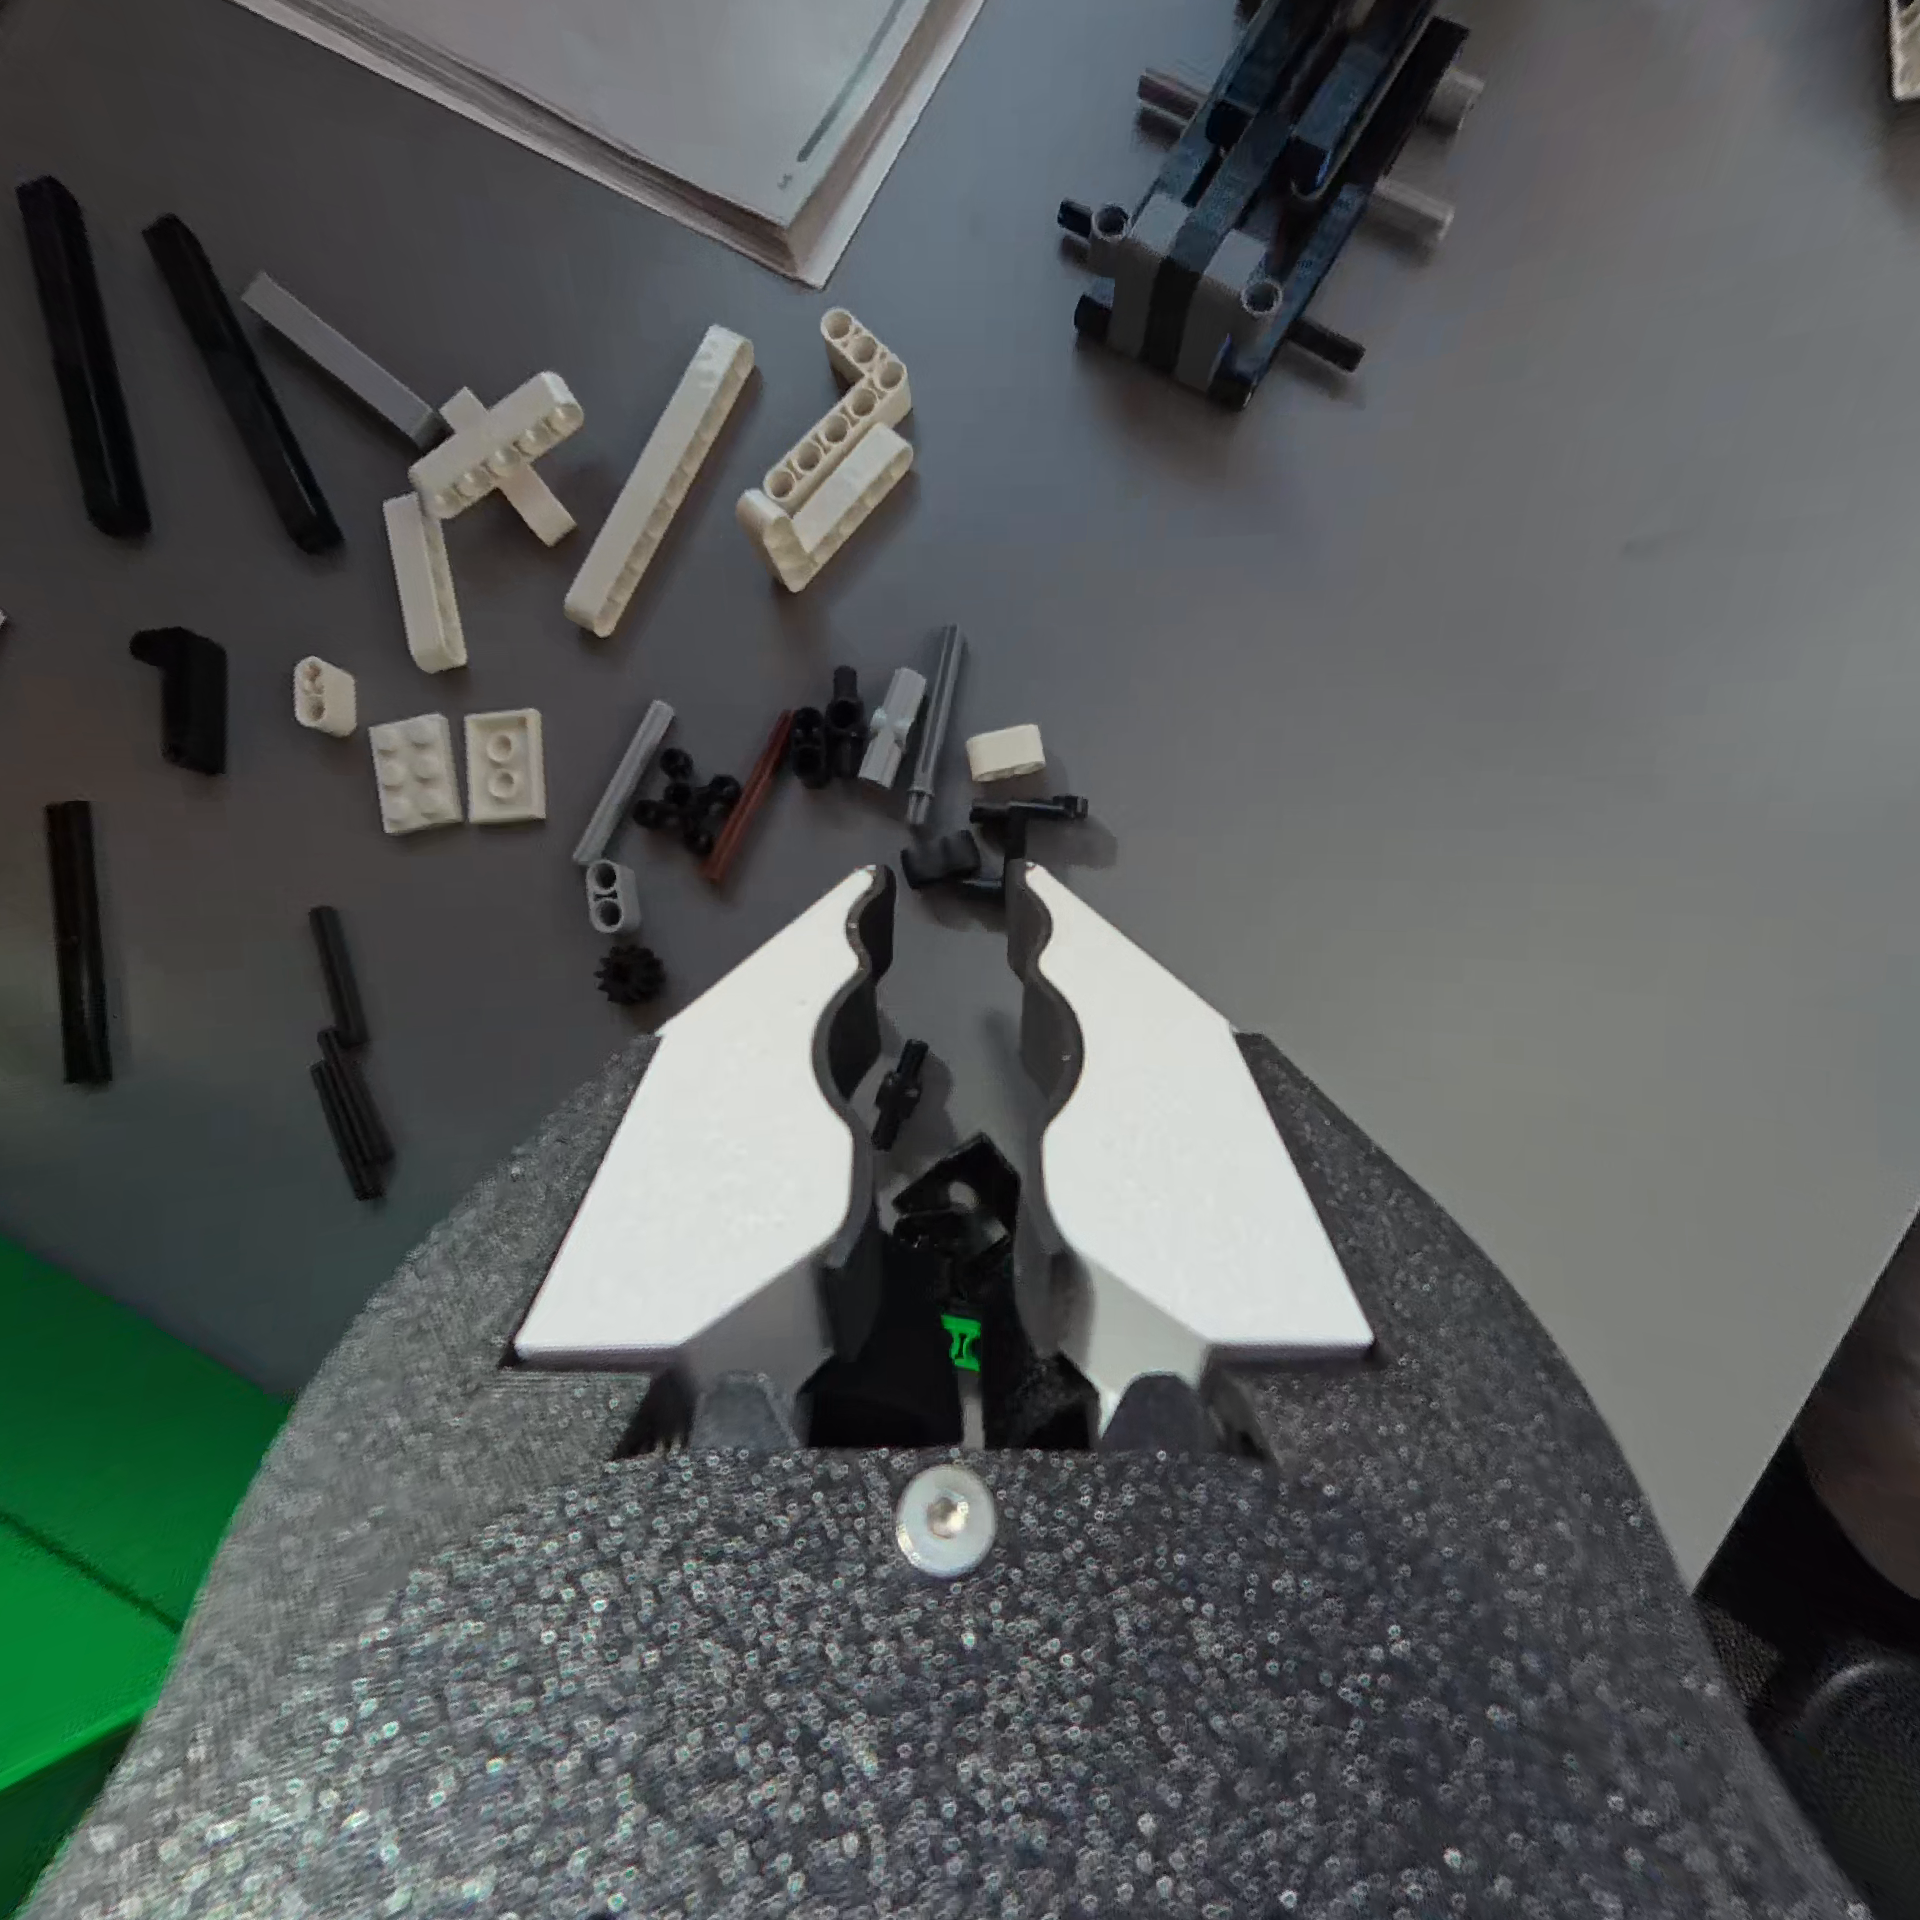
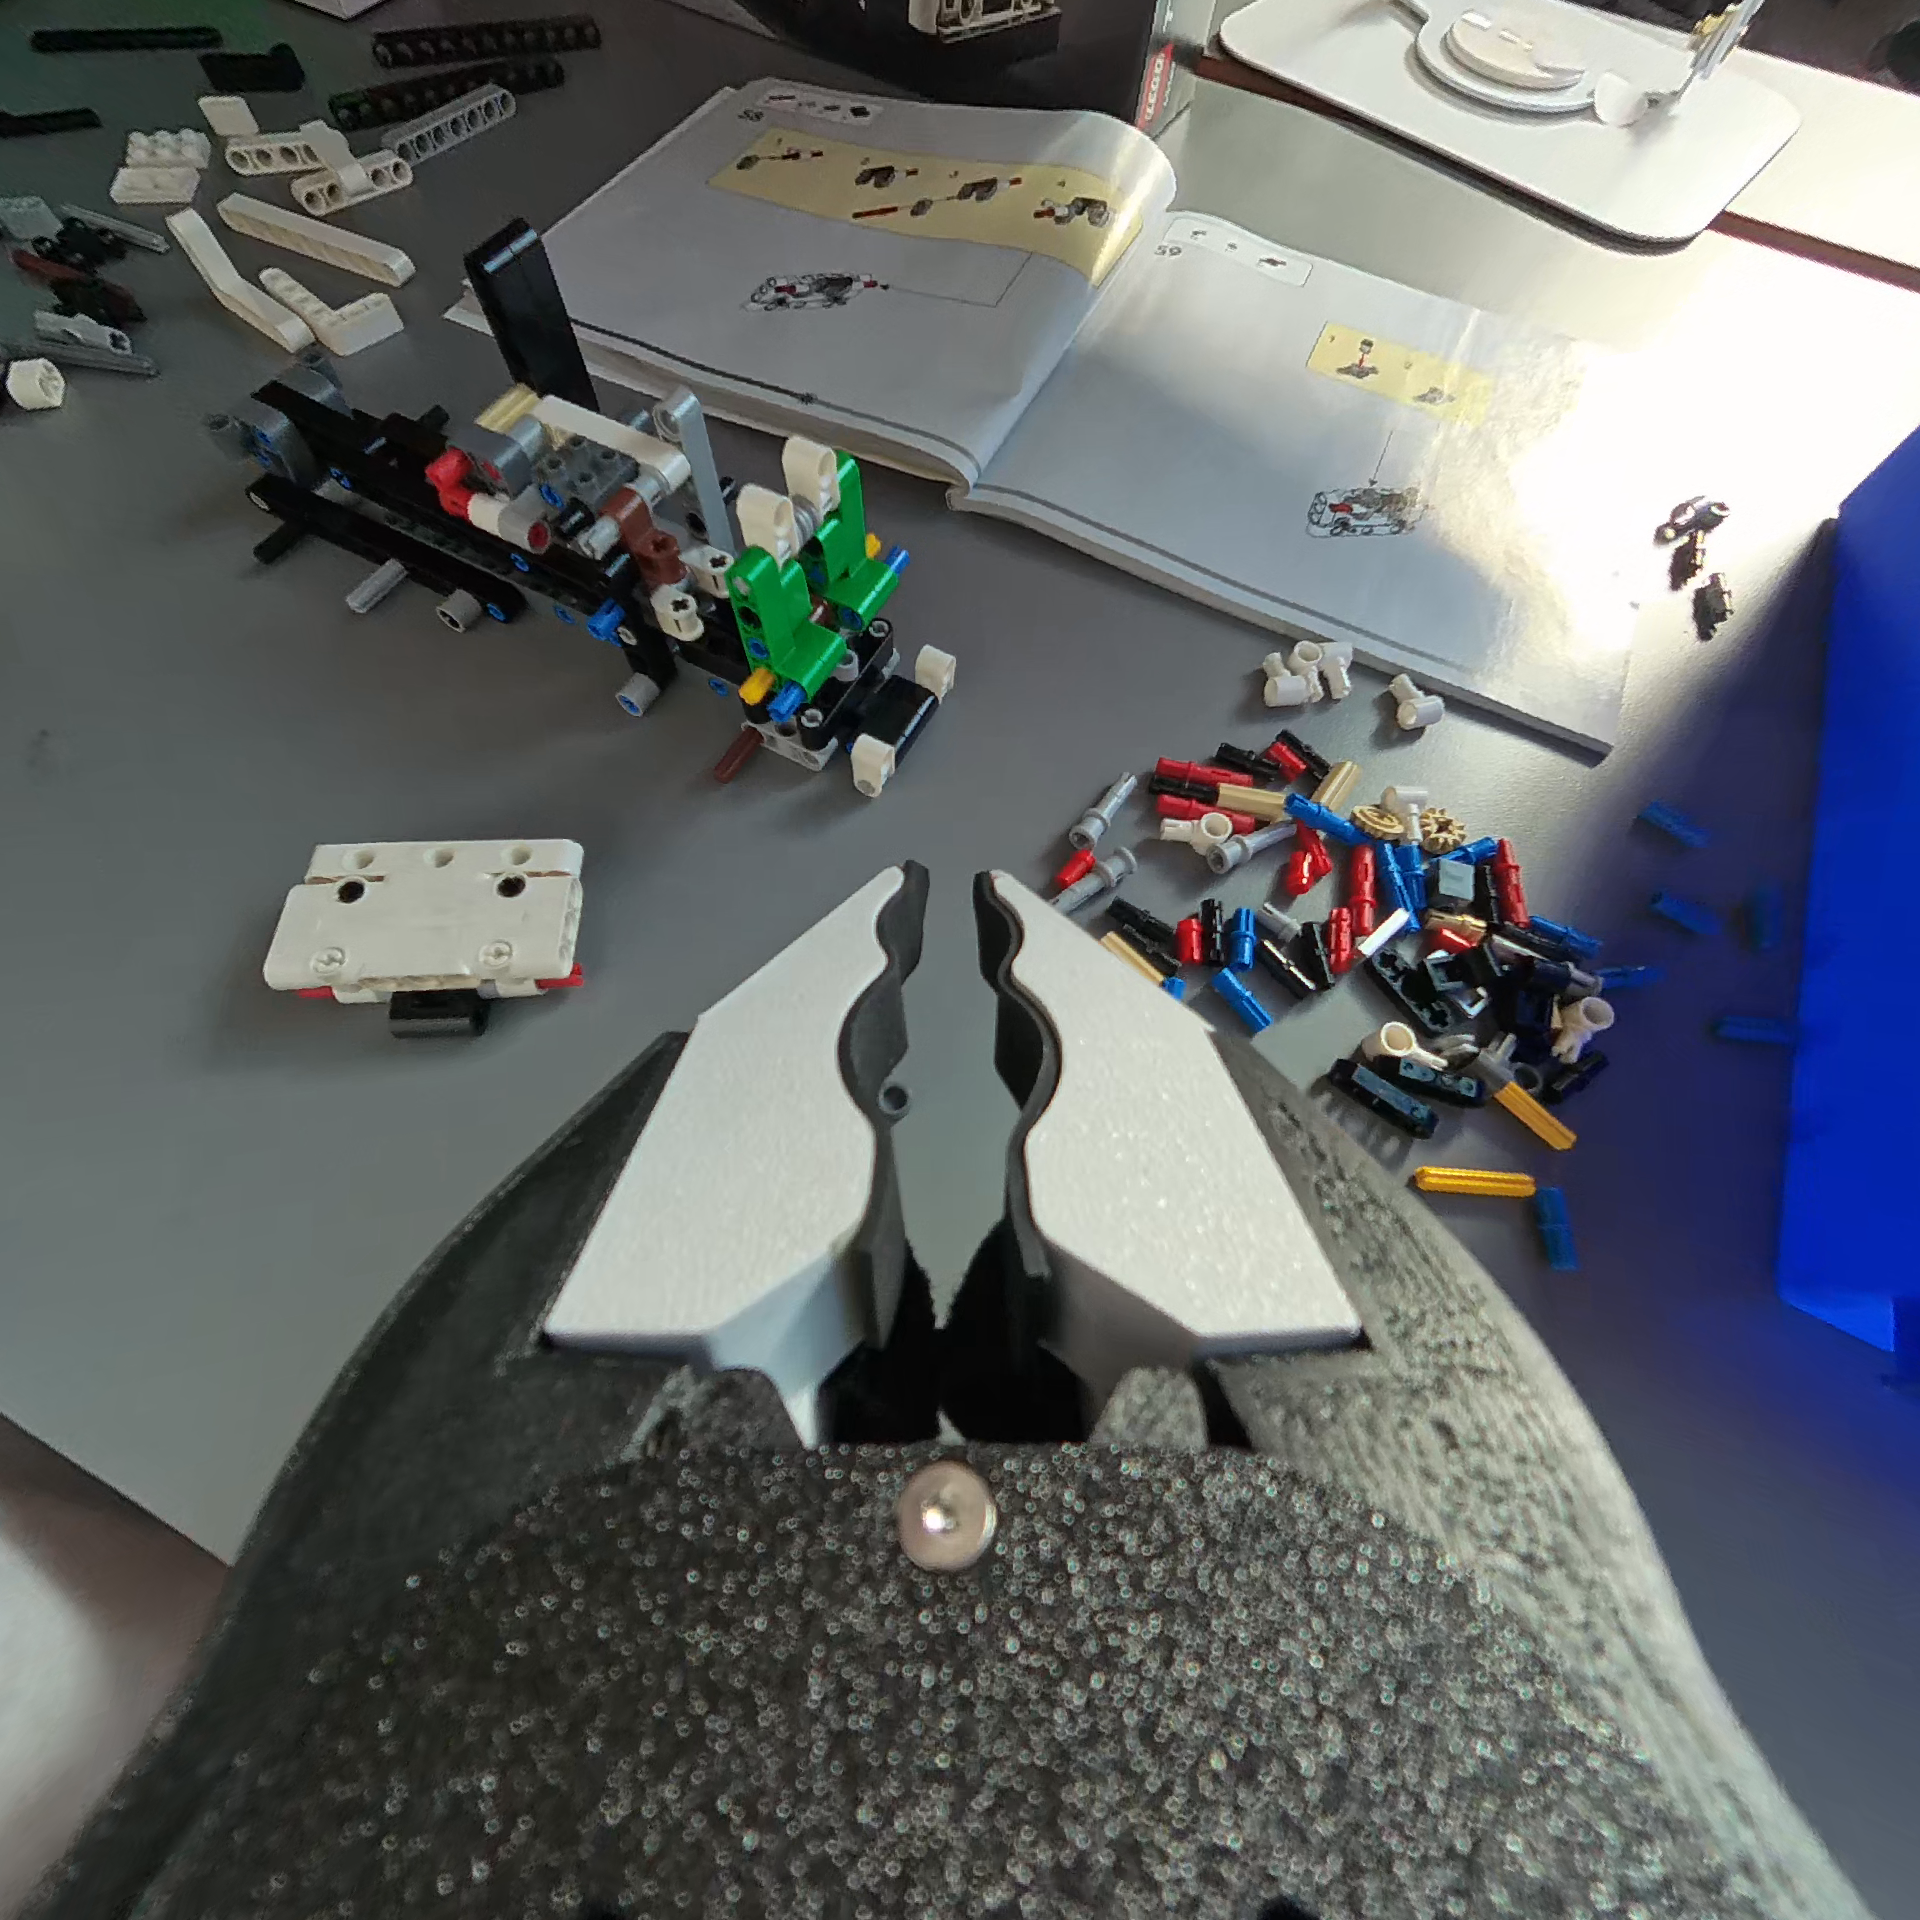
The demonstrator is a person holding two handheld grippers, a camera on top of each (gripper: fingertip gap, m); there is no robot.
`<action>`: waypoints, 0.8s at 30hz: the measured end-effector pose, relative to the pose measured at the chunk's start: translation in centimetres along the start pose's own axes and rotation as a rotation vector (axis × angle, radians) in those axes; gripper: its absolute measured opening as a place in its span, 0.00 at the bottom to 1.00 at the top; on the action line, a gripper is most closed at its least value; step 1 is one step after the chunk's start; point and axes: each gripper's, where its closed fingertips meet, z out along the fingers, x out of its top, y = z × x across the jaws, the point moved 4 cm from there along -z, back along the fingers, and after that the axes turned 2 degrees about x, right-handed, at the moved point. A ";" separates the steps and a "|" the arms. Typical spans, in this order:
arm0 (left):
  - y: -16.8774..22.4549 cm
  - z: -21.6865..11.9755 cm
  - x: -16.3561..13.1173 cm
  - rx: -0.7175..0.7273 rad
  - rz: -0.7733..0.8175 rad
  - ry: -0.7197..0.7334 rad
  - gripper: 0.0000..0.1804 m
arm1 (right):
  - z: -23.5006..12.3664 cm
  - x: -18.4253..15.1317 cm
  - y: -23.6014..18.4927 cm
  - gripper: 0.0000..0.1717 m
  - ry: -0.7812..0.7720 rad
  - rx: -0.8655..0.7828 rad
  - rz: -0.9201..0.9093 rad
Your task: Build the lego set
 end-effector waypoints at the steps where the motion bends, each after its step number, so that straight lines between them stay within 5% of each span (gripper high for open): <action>1: 0.0 0.3 0.6 -0.004 -0.008 0.016 0.10 | 0.1 0.1 0.0 0.05 0.000 0.006 -0.006; 9: -1.8 2.7 3.2 0.058 0.115 -0.039 0.06 | -0.7 -0.2 0.0 0.05 0.010 -0.009 0.008; 24: -2.5 3.5 2.7 0.043 0.244 -0.175 0.03 | -1.5 -1.6 1.2 0.05 0.000 -0.041 0.055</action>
